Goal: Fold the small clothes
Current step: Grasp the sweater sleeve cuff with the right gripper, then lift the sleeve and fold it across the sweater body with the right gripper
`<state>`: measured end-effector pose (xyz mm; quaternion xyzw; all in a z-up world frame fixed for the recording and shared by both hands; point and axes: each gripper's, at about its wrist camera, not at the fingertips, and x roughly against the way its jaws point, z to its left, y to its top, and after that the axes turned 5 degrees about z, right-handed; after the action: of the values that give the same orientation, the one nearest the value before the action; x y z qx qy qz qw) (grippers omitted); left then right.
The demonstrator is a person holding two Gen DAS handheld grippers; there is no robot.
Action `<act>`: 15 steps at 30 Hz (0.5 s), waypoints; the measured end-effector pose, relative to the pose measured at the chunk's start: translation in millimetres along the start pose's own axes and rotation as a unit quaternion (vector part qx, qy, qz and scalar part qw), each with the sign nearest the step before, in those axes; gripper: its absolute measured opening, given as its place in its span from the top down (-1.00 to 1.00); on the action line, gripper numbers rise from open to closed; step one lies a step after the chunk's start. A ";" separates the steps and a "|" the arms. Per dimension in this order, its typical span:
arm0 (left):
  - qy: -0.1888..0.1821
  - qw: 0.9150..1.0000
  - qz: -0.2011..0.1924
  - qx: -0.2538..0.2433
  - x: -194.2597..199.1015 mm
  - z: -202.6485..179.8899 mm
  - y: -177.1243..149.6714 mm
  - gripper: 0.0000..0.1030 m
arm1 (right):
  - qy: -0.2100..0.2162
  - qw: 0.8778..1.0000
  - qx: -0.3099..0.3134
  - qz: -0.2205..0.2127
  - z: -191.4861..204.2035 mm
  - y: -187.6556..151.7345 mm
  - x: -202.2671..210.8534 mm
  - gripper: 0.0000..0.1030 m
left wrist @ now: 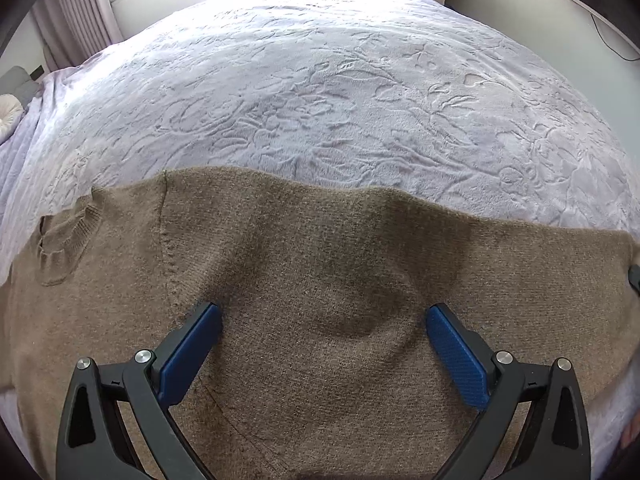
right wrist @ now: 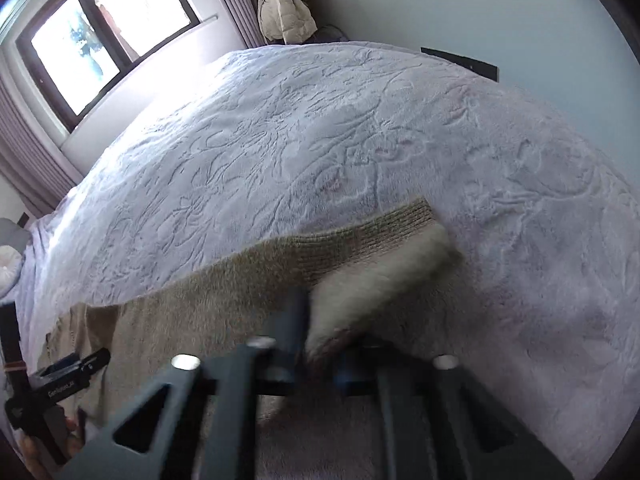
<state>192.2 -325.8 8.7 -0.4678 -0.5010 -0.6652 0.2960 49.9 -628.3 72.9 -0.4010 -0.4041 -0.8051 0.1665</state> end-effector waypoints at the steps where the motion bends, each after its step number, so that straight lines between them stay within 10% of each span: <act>1: 0.001 1.000 -0.003 0.001 1.8 1.1 1.3 -1.00 | 0.014 1.000 -0.009 -0.009 -2.3 1.2 5.3 0.88; 6: 0.006 0.999 -0.014 0.042 2.6 14.1 11.0 -1.00 | -0.039 0.994 0.036 -0.094 9.7 -15.0 53.7 0.88; 11: 0.055 0.998 0.011 0.015 -16.2 -2.8 8.2 -1.00 | -0.071 0.996 0.034 -0.039 2.7 -23.8 24.4 0.88; 15: 0.007 0.999 0.010 0.035 -2.2 11.0 6.4 -1.00 | -0.067 0.996 0.036 -0.055 3.1 -27.2 35.7 0.88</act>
<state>202.1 -317.7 9.8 -0.4577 -0.5170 -0.6476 0.3221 13.2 -607.1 87.9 -0.4253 -0.4644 -0.7691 0.1089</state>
